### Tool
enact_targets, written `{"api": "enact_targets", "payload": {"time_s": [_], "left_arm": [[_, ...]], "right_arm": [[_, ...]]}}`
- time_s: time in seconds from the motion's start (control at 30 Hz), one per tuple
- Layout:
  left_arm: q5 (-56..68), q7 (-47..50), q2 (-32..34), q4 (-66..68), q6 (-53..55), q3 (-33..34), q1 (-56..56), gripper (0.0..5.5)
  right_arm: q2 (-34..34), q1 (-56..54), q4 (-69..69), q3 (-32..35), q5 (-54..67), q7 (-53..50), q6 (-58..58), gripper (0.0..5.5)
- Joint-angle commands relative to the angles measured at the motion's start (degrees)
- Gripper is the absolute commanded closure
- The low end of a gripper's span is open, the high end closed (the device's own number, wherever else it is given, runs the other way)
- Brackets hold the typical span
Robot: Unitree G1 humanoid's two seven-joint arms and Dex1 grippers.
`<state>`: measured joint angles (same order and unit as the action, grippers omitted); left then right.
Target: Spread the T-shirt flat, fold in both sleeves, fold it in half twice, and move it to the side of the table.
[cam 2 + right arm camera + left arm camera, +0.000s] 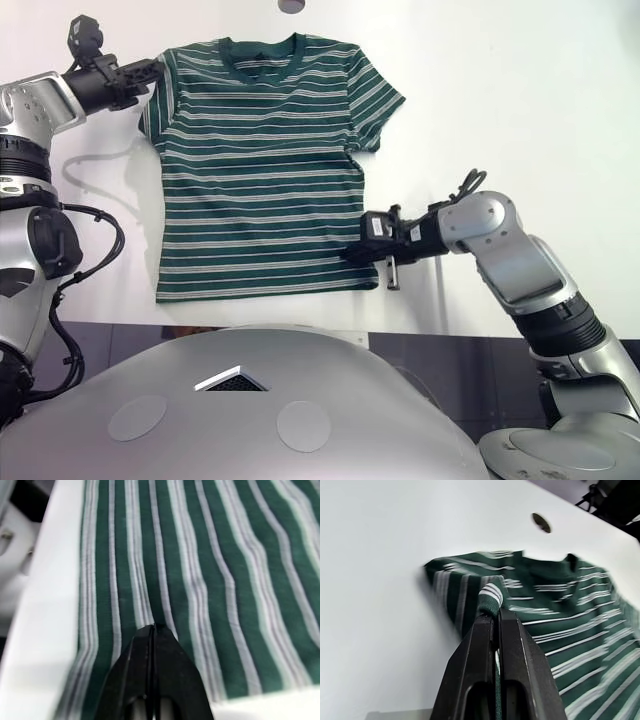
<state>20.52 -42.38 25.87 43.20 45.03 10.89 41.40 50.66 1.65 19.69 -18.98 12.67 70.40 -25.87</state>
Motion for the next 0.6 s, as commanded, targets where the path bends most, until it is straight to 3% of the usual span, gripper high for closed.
{"api": "enact_targets", "payload": {"time_s": [0.03,0.13,0.2,0.3,0.4,0.6], "left_arm": [[1.0,3.8,-4.2,-5.7,3.4,-1.0,-0.5,5.46],[-1.8,8.0,-7.1,-4.0,1.6,-3.4,-0.9,4.98],[-3.7,9.4,-7.9,-3.3,0.2,-5.1,-1.9,4.67],[-5.6,8.0,-7.6,-6.0,-4.7,-7.4,-3.5,4.24],[-6.6,3.4,-6.0,-13.2,-12.3,-10.0,-5.8,4.22],[-17.4,-4.0,3.6,-26.7,-27.6,-20.7,-12.5,4.22]], "right_arm": [[-1.6,-3.9,-2.3,2.8,1.8,-1.4,-0.8,5.50],[-6.1,-8.4,-2.7,9.6,10.3,-4.0,-6.2,5.50],[-11.4,-14.0,-7.8,15.5,15.2,-9.9,-10.7,5.15],[-19.0,-24.1,-26.1,21.9,12.8,-27.2,-15.5,4.65],[-21.2,-27.5,-37.5,22.8,8.6,-35.3,-14.9,4.19],[-23.6,-29.2,-51.4,23.1,5.3,-37.4,-10.8,4.19]]}}
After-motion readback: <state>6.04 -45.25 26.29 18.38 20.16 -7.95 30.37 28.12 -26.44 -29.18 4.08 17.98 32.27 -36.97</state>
